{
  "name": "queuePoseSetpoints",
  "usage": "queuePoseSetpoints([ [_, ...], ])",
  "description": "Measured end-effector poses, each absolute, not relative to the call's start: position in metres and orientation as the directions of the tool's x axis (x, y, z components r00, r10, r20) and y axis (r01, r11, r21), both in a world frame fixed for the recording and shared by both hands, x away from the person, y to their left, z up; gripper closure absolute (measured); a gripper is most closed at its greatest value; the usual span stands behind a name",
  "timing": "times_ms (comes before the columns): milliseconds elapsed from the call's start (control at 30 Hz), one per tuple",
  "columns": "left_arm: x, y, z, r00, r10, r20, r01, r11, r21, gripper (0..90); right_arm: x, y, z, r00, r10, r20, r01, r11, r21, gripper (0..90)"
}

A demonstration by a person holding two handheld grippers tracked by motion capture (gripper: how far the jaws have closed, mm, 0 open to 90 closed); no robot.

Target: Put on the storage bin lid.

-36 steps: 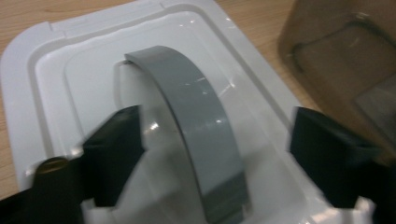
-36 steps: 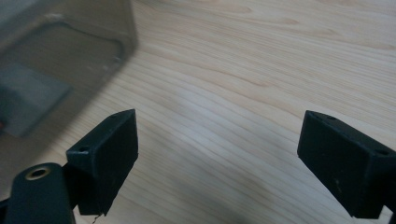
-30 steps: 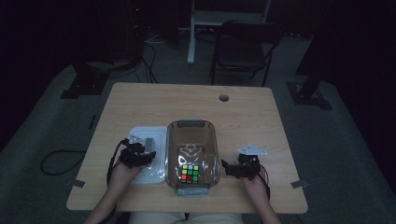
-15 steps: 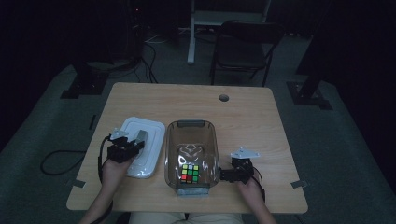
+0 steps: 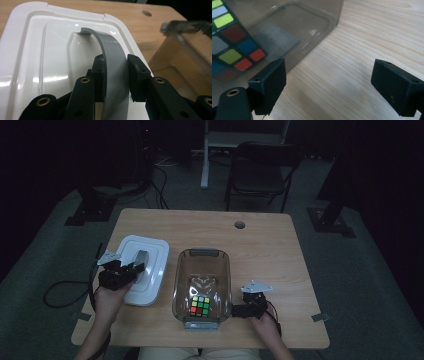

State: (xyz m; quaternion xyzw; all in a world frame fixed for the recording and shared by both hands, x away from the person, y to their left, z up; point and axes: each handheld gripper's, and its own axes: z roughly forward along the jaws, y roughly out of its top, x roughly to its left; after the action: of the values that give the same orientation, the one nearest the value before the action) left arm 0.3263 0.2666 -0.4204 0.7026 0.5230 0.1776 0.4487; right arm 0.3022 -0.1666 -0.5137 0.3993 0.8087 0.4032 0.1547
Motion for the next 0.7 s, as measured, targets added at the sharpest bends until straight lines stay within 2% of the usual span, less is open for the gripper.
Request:
queuePoseSetpoints([
  [433, 0.311, 0.261, -0.37, 0.493, 0.837, -0.236, 0.488, -0.042, 0.872, 71.1, 0.303, -0.135, -0.513, -0.694, 0.717, 0.063, 0.483, 0.399, 0.78, 12.6],
  [700, 0.306, 0.247, -0.36, 0.544, 0.808, -0.227, 0.464, -0.064, 0.884, 71.2, 0.306, -0.106, -0.513, -0.723, 0.688, 0.07, 0.467, 0.411, 0.783, 12.6],
])
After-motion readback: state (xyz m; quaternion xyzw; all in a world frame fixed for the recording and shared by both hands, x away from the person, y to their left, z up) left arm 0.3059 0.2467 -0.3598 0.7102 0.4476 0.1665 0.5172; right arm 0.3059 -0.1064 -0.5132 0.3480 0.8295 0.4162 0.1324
